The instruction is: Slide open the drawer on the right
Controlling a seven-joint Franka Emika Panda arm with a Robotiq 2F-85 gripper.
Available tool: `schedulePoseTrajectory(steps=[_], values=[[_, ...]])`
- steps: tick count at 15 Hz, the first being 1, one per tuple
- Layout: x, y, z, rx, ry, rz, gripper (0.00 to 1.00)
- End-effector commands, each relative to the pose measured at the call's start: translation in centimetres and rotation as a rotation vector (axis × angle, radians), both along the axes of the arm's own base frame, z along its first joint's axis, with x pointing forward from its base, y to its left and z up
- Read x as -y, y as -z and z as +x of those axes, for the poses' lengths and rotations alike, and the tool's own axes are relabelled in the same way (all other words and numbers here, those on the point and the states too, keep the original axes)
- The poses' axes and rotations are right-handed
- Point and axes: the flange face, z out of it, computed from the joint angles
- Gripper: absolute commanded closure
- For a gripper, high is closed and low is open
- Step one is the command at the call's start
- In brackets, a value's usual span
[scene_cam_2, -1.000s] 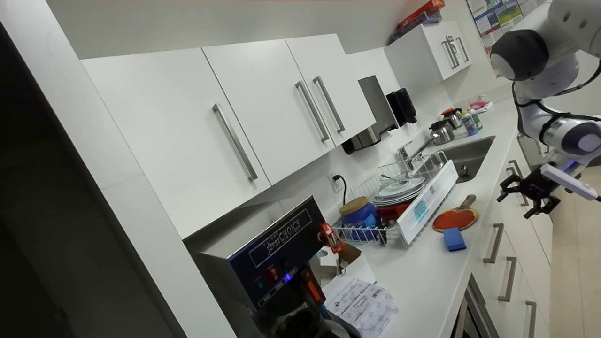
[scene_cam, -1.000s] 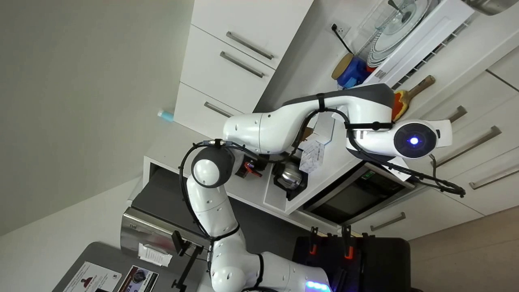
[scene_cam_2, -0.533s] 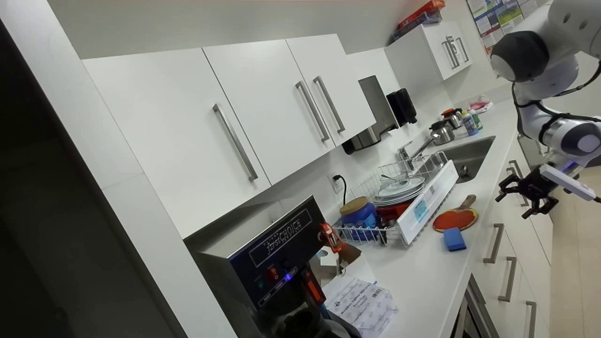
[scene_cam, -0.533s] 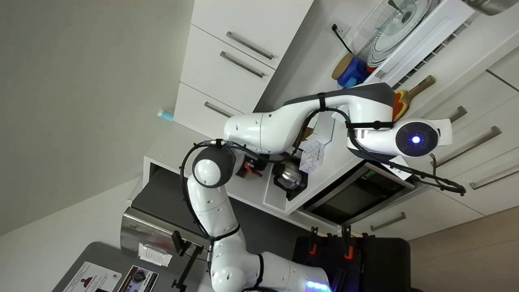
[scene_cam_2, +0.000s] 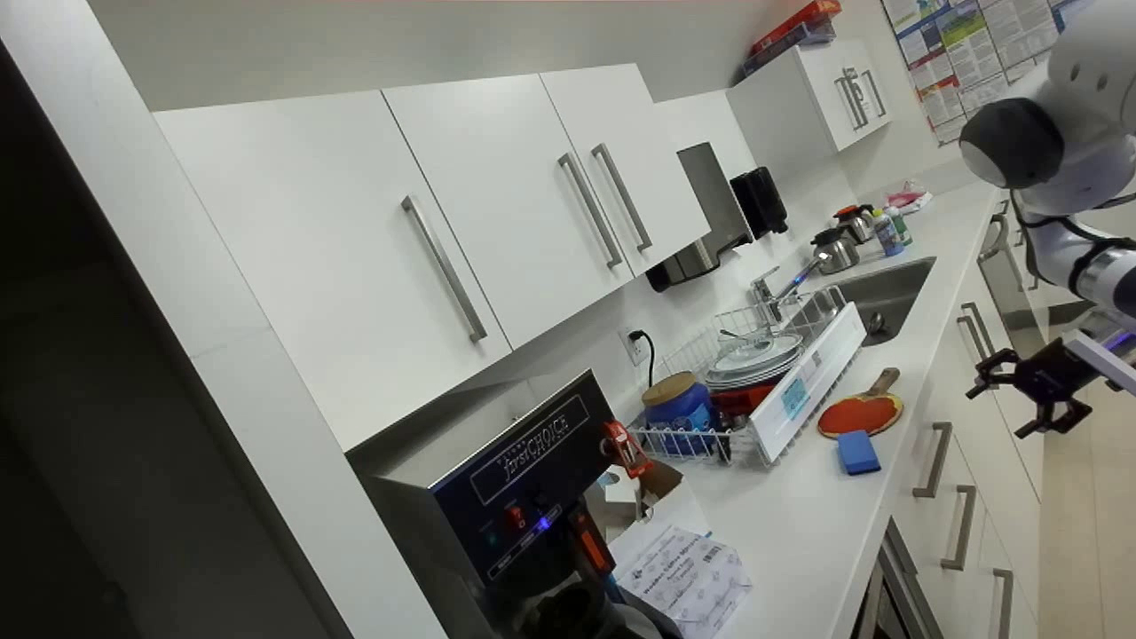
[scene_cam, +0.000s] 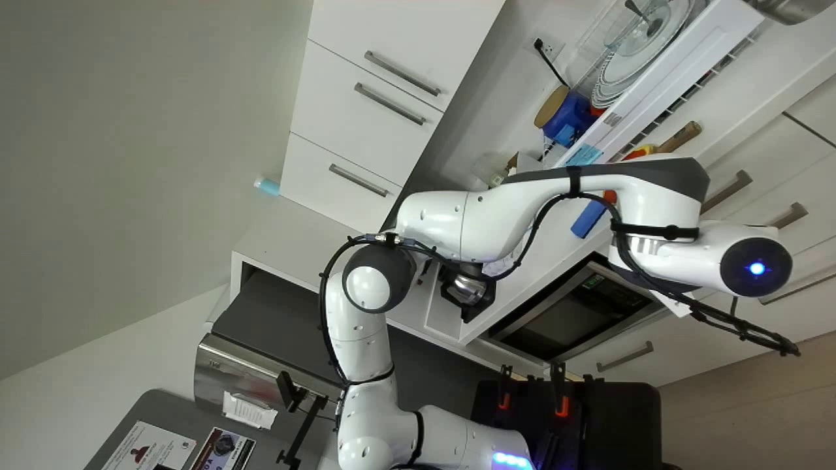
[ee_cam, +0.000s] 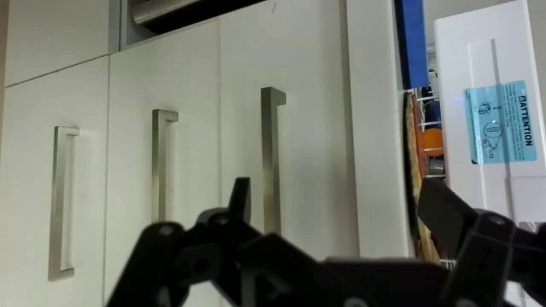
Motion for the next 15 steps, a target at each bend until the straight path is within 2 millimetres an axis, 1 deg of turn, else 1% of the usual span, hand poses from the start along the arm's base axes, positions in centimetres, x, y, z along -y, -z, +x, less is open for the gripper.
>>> schedulePoseTrajectory(steps=[1,3,6,9,12,15], values=[[1.8,2.7,0.0,0.052,0.052,0.038,0.00],[2.1,4.3,0.5,0.086,0.085,0.040,0.00],[1.9,6.6,2.1,0.125,0.117,0.057,0.00],[1.2,8.7,4.4,0.163,0.140,0.067,0.00],[0.6,10.3,6.5,0.197,0.167,0.079,0.00],[0.2,11.7,7.9,0.212,0.185,0.077,0.00]])
